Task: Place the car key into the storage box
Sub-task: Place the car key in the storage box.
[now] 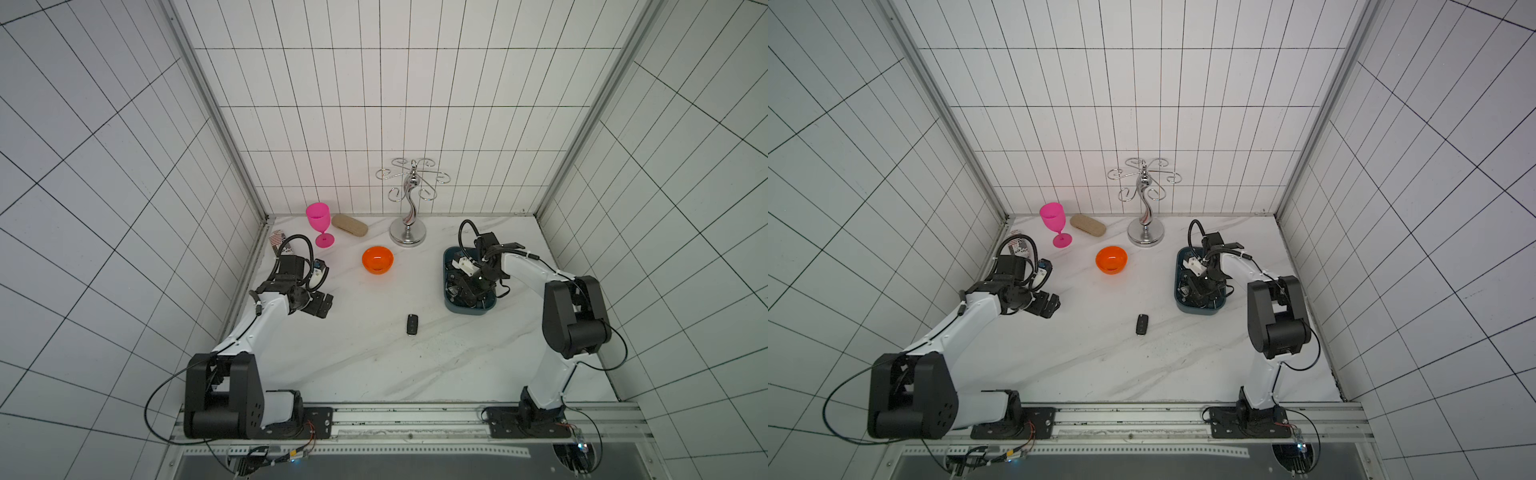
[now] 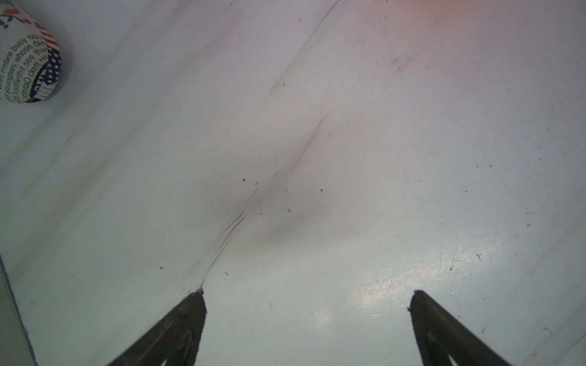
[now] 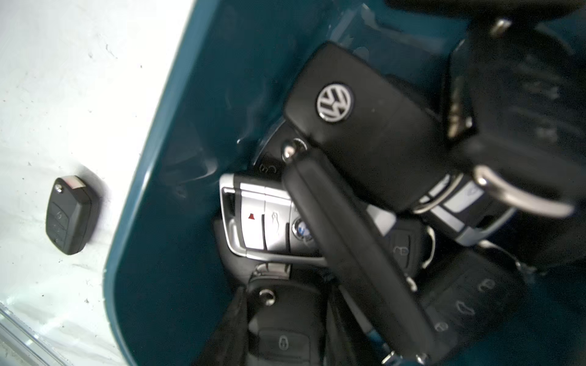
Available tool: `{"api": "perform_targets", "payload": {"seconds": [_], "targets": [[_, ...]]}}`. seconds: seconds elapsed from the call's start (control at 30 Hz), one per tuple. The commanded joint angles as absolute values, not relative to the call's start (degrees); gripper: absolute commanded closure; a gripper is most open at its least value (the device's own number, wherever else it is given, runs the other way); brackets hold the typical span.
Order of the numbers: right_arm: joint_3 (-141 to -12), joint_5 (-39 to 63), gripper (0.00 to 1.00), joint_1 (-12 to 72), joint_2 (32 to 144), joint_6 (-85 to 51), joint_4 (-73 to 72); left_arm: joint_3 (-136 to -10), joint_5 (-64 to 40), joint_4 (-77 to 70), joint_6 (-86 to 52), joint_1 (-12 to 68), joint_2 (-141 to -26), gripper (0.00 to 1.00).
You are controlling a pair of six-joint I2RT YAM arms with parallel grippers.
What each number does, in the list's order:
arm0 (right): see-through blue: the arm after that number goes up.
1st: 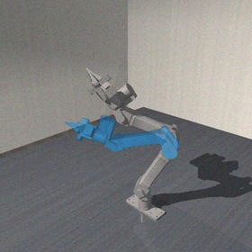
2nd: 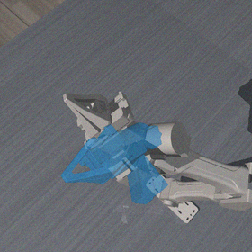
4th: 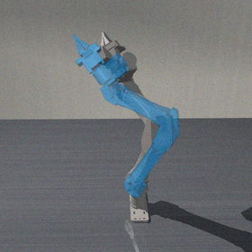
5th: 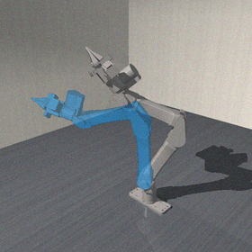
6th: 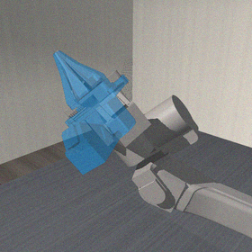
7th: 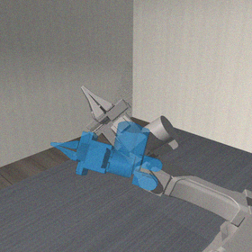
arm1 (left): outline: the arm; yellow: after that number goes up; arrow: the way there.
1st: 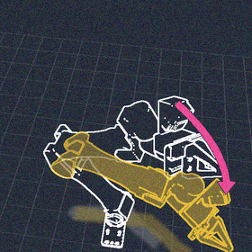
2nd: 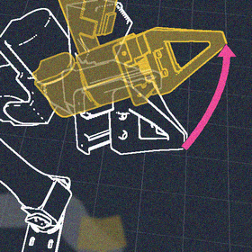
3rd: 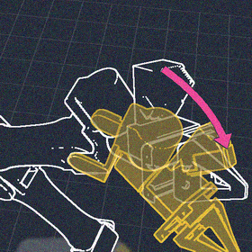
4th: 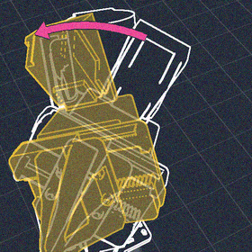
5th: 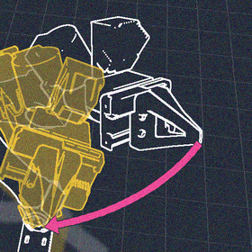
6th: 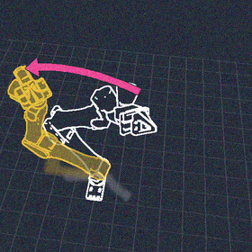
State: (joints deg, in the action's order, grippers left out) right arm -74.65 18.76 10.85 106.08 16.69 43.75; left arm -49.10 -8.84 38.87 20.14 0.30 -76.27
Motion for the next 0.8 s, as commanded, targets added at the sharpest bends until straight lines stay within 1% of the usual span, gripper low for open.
{"api": "perform_targets", "payload": {"seconds": [0.0, 0.13, 0.33, 0.4, 0.43, 0.47, 0.5, 0.6, 0.67, 0.77], "targets": [[-77.46, 17.36, 0.65, 10.37, 107.38, 16.86, 40.54, -48.82, -9.36, 37.61, 19.86, 0.05, -76.68, 0.02], [-76.8, 15.11, 0.52, 10.37, 106.96, 16.86, 37.88, -48.7, -9.32, 37.62, 19.95, 0.02, -76.56, 0.02], [-75.29, 13.39, 0.4, 10.37, 100.97, 18.62, 38.12, -48.86, -9.83, 38.23, 20.15, 0.0, -76.63, 0.02], [-74.76, 13.33, 0.28, 10.46, 97.4, 19.6, 38.44, -49.04, -9.84, 38.24, 20.13, -0.07, -77.13, 0.02], [-74.72, 13.28, 0.16, 10.73, 95.23, 20.37, 38.99, -49.13, -9.86, 38.18, 20.1, -0.13, -77.35, 0.02], [-74.59, 13.44, 0.13, 11.11, 93.3, 21.26, 39.47, -49.22, -9.93, 38.23, 20.13, -0.24, -77.5, 0.02], [-74.3, 12.98, 0.01, 11.98, 90.83, 22.5, 39.8, -49.3, -10.15, 38.15, 20.13, -0.43, -77.4, 0.02], [-72.02, 10.57, 0.01, 17.18, 83.66, 27.93, 40.95, -49.22, -10.46, 37.8, 20.64, -0.79, -76.77, 0.02], [-70.01, 10.79, 0.01, 20.85, 79.89, 29.78, 41.41, -49.22, -10.14, 37.41, 20.83, -0.88, -76.76, 0.02], [-71.34, 18.62, 0.02, 22.78, 79.8, 30.96, 48.55, -49.48, -9.61, 37.19, 20.83, -0.97, -77.77, 0.02]]}}
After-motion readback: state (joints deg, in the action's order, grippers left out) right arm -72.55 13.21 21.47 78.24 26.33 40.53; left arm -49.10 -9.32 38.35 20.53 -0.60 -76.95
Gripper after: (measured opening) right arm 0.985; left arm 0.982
